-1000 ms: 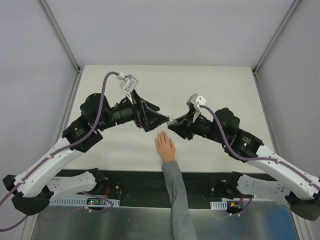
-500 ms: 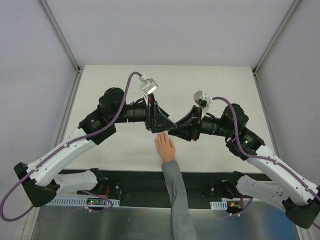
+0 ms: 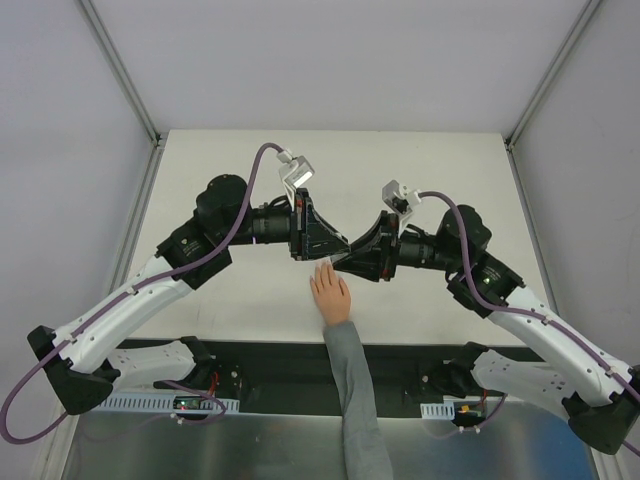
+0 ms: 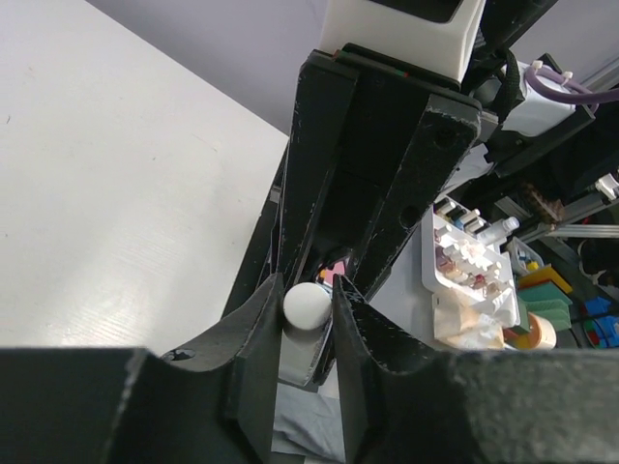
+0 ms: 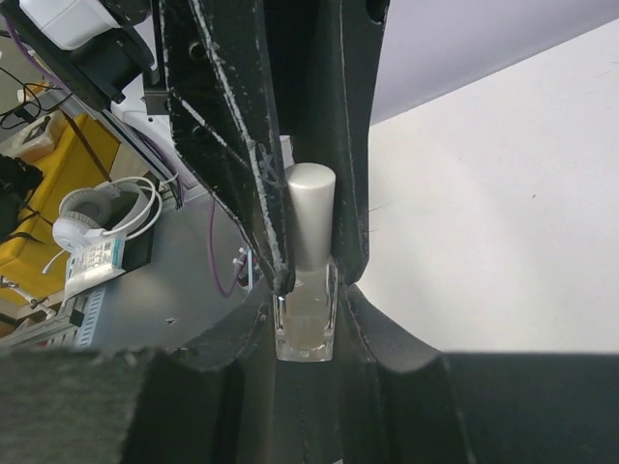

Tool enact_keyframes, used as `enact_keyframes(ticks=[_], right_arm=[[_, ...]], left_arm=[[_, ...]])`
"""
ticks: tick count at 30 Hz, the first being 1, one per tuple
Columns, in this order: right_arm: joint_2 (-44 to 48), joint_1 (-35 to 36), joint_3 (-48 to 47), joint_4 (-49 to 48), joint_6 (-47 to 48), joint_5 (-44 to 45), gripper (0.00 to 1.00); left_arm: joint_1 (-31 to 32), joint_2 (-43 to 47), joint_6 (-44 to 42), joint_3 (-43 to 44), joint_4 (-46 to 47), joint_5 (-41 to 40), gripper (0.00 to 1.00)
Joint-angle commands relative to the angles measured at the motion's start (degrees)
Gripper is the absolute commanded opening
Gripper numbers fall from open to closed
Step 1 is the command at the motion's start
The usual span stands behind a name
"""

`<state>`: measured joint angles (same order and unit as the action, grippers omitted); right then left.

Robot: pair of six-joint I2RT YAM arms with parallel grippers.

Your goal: Paint the nails

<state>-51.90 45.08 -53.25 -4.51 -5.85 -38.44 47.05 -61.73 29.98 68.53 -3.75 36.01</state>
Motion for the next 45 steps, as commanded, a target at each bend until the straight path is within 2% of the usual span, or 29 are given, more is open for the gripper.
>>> enact_keyframes(ticks=[1,4,7,8,10,11,12,13,14,16,23,24,26,28,29,31,32,34,38,42,45], right_arm=[[0.75,-0.26,-0.01,-2.87,1.19,0.38,0.00],[1.10,0.09,-0.01,-2.61,1.98,2.13,0.00],[0.66,5.17,-2.45,2.38,7.58,13.34,0.00],[0.14,11.55,-3.51,7.02,12.48,27.66,0.01],[-3.53,21.31,-7.98,12.13,16.90,54.02,0.00],[-5.39,30.59,-9.22,11.81,19.10,80.53,0.00],[-7.23,33.64,-10.28,10.59,22.95,90.28,0.00],[-10.73,35.67,-11.42,6.84,25.42,95.95,0.00],[-11.72,37.08,-11.96,5.84,26.75,99.40,0.00],[-13.13,37.01,-13.10,5.57,27.99,96.29,0.00],[-10.16,32.89,-10.12,4.78,27.38,70.04,0.00],[-8.76,32.27,-9.07,4.78,26.94,67.64,0.01],[-7.52,30.43,-8.18,4.78,26.07,61.07,0.01],[-5.68,28.84,-7.04,5.04,24.75,57.09,0.00],[-4.97,26.83,-6.52,5.04,23.09,52.46,0.01],[-2.78,24.19,-5.02,5.30,21.24,46.38,0.01],[-2.16,21.57,-4.58,5.39,19.14,40.26,0.01],[-0.41,19.35,-3.44,5.74,17.63,34.33,0.00],[2.41,14.61,-1.59,5.92,15.08,24.41,0.01],[3.64,9.42,-1.24,4.78,9.73,12.70,0.00],[4.52,7.75,-0.54,2.33,7.96,9.26,0.01]], left_arm=[[-0.47,0.56,-0.62,1.78,2.25,1.78,0.15],[-0.38,0.39,-0.53,1.69,2.17,0.65,0.00],[-0.38,0.47,1.39,1.43,-0.19,-6.89,0.00],[-0.29,0.39,1.75,1.43,-1.16,-9.44,0.00],[1.11,0.39,1.84,2.04,-4.06,-19.62,0.00],[1.90,0.30,1.75,2.48,-7.90,-23.66,0.00],[2.69,0.04,2.10,3.44,-9.51,-28.58,0.00],[3.40,-0.05,3.32,3.54,-10.48,-34.28,0.00],[3.40,-0.14,4.12,3.45,-11.01,-35.73,0.00],[3.49,-0.14,5.44,3.27,-11.11,-37.67,0.00],[3.40,0.65,5.44,4.06,-10.76,-36.10,0.00],[3.32,0.65,5.44,4.24,-10.93,-34.79,0.01],[3.31,1.09,5.53,4.42,-10.93,-33.64,0.10],[3.23,1.53,5.36,4.59,-10.58,-31.80,0.20],[3.14,1.79,5.27,4.59,-10.49,-31.44,0.39],[2.61,2.84,4.83,4.51,-10.05,-29.86,0.66],[2.52,3.28,4.65,4.24,-9.62,-29.16,0.86],[1.47,4.95,3.43,3.72,-8.47,-25.48,0.97],[0.42,7.59,1.58,1.70,-2.51,-18.97,0.96],[-0.73,8.12,2.36,0.11,2.24,-11.06,0.82],[-1.26,7.25,3.42,-0.77,5.05,-5.96,0.79]])
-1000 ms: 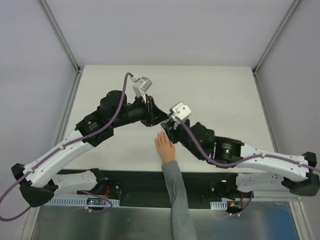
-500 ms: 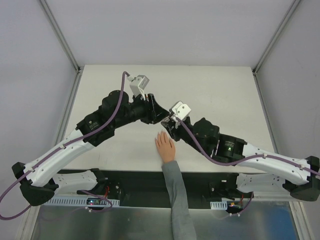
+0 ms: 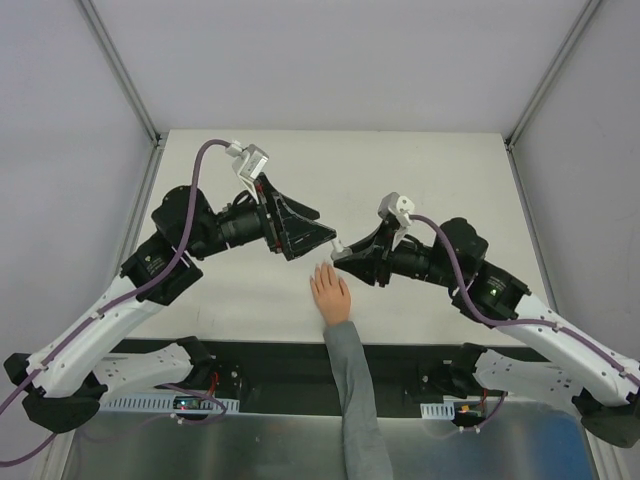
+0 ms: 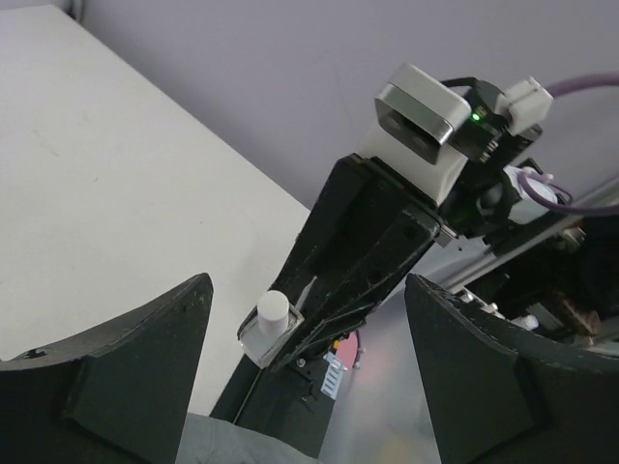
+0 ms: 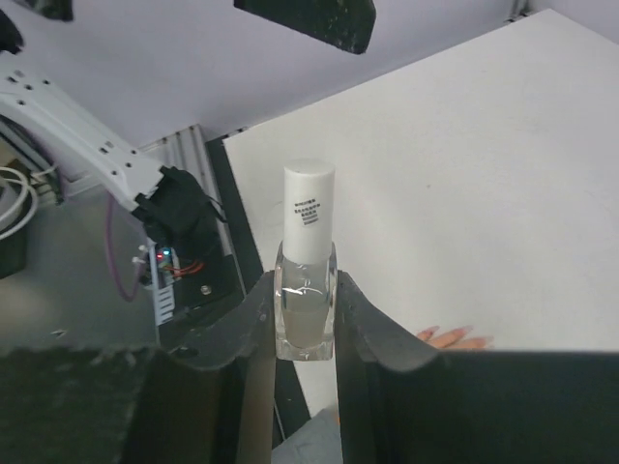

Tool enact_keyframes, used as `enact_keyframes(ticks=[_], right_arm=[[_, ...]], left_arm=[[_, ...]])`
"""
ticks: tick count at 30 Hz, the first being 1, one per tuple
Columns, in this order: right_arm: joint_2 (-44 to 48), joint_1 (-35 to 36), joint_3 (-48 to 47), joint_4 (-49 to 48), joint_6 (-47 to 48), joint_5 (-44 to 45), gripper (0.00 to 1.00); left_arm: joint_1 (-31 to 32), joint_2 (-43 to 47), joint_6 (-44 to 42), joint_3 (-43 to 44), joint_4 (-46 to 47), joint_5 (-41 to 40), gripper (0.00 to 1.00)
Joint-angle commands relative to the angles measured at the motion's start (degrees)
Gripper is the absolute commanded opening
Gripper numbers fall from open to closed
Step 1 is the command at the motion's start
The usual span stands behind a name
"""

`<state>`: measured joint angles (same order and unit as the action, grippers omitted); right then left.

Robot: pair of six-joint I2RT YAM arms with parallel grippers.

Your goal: Paint the nails

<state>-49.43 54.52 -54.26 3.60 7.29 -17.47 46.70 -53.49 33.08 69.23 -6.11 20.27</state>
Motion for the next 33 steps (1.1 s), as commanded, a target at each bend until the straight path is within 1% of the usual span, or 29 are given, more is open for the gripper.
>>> enact_keyframes(ticks=[1,4,6,7,8,10,11,14,18,23,26,30,32,33], right_arm=[[2.32,-2.22,0.91,-6.40,-5.96,-12.40,0.01],[2.67,-3.19,1.17,-7.64,-7.02,-13.81,0.00],[2.67,-3.46,1.35,-8.07,-7.11,-13.99,0.00],[2.76,-3.54,1.35,-8.08,-7.11,-13.64,0.01],[2.85,-3.63,1.44,-8.16,-7.03,-13.46,0.01],[3.37,-3.81,1.52,-8.34,-7.03,-12.33,0.00],[3.46,-3.90,1.44,-8.25,-7.03,-11.80,0.00],[3.46,-3.81,1.26,-7.20,-6.59,-9.86,0.00],[3.46,-3.72,1.35,-7.11,-6.32,-8.46,0.01],[3.46,-3.90,1.09,-7.11,-5.71,-7.14,0.00],[3.64,-3.81,1.00,-7.11,-5.36,-6.61,0.01],[3.03,-3.81,0.65,-6.94,-5.36,-6.52,0.00],[2.85,-3.72,0.47,-6.67,-5.27,-6.08,0.00],[2.76,-3.72,0.47,-6.58,-5.18,-5.73,0.00]], left_arm=[[-0.99,-1.17,0.40,-1.73,7.86,11.70,0.78],[-1.00,-2.14,1.11,-2.69,10.06,13.47,0.79],[-0.99,-3.19,1.81,-2.87,11.46,15.93,0.75],[-0.99,-3.46,2.16,-2.87,12.51,16.81,0.69],[-0.99,-4.07,2.42,-2.79,12.87,17.77,0.65],[-0.99,-4.42,2.60,-2.79,13.14,17.96,0.62],[-0.99,-4.60,2.43,-2.87,13.14,18.13,0.56],[-0.99,-5.04,2.34,-2.87,13.14,18.66,0.46],[-0.99,-5.66,2.16,-3.05,13.14,19.10,0.42],[-0.99,-6.44,1.55,-2.88,12.44,19.19,0.42],[-1.08,-6.97,0.94,-2.44,11.12,18.58,0.38],[-0.99,-7.94,0.14,-1.38,8.48,17.78,0.40],[-0.99,-8.12,0.23,-1.12,8.22,17.52,0.31],[-0.99,-8.12,0.06,-1.03,8.13,17.35,0.24]])
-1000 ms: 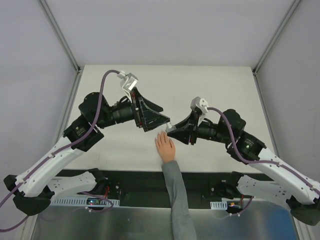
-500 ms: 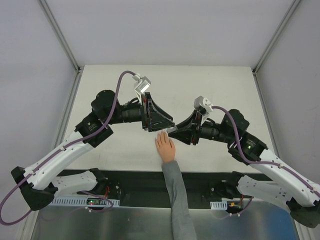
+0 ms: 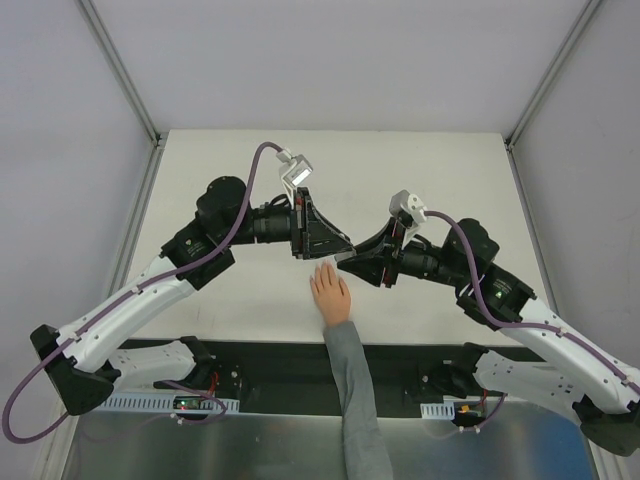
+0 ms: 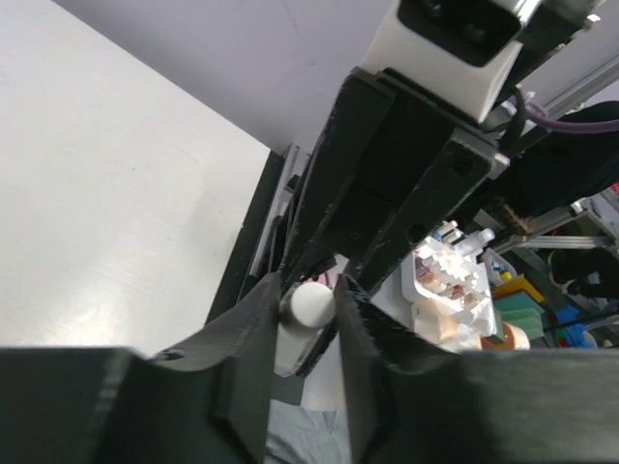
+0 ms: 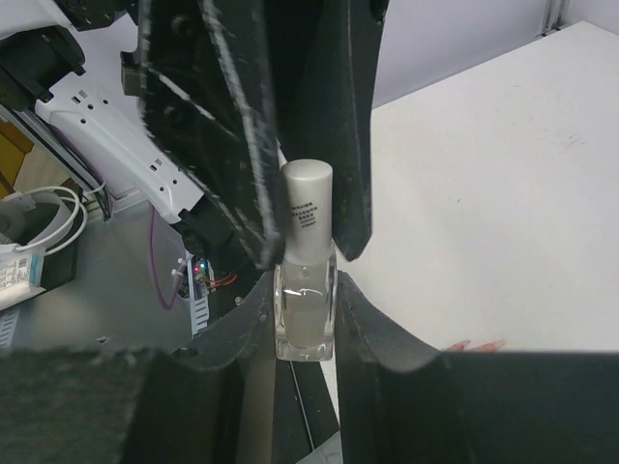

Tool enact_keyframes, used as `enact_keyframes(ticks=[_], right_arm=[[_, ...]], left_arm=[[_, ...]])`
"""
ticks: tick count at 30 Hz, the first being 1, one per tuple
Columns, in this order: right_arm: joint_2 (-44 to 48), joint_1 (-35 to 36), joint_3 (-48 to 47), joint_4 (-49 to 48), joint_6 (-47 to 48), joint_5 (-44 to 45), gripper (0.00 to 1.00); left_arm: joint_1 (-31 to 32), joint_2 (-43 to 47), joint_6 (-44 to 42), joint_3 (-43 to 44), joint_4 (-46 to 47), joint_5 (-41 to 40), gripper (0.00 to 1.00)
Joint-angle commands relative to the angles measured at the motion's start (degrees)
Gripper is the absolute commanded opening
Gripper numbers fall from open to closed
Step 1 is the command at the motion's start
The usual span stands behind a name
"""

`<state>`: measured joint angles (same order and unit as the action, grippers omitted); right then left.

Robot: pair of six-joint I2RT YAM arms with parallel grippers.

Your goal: Paint the nails

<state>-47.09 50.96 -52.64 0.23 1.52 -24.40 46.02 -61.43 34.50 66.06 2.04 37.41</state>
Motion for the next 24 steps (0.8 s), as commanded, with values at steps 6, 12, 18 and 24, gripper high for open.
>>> enact_keyframes(ticks=[6,12,18,24], right_arm=[[-0.89,10.76,-4.13,3.28,7.43,24.94,0.01],[-13.54,31.30,-9.84,-5.59,24.75,83.82,0.00],[-12.42,29.38,-9.06,-4.45,23.71,60.94,0.01],[-8.38,22.45,-7.39,-0.50,17.03,40.71,0.00]], left_arm=[[0.29,-0.10,-0.23,2.84,-5.81,-13.26,0.00],[4.25,0.87,1.97,3.72,-11.36,-33.09,0.00],[4.34,1.84,1.53,4.60,-12.33,-34.60,0.00],[2.85,2.36,-0.22,5.13,-12.06,-24.77,0.41]])
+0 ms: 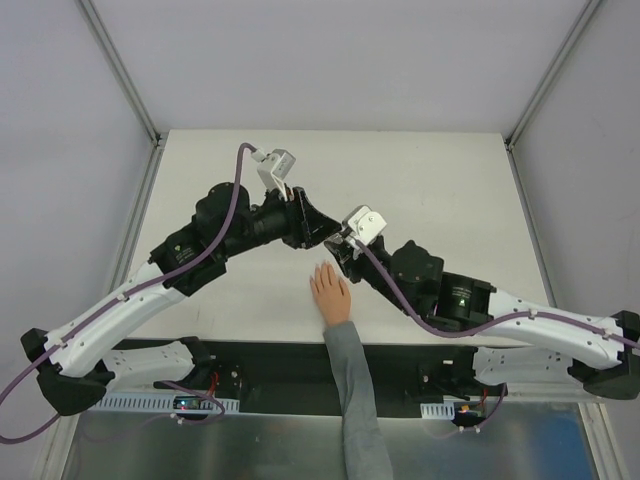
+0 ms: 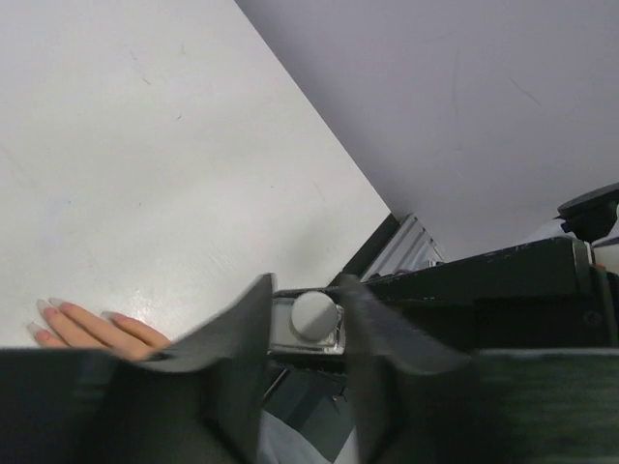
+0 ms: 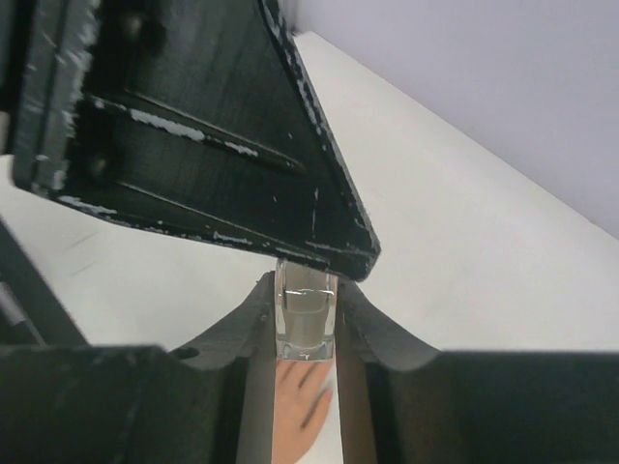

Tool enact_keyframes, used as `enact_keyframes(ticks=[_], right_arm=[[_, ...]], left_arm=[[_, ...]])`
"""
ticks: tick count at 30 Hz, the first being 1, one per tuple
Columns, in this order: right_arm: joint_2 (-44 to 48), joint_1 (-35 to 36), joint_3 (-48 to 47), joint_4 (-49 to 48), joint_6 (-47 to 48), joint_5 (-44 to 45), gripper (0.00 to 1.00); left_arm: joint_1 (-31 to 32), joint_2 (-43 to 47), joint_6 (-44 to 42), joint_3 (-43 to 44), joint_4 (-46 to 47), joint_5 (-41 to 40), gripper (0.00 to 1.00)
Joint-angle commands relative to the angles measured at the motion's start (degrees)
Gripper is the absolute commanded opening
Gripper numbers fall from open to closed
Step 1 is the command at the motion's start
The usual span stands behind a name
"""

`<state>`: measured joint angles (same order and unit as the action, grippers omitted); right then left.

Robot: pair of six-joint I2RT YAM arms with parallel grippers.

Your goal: Paint the nails

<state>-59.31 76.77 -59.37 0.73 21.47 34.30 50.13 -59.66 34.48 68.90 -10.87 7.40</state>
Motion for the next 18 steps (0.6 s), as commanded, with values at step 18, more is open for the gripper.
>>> enact_keyframes(ticks=[18], right_arm=[[13.78,-17.88,5.76,0.41,-15.23,-51.78,0.00]], left_arm=[[-8.55,5.79,0.32,-4.57,12.61,29.50,0.74]])
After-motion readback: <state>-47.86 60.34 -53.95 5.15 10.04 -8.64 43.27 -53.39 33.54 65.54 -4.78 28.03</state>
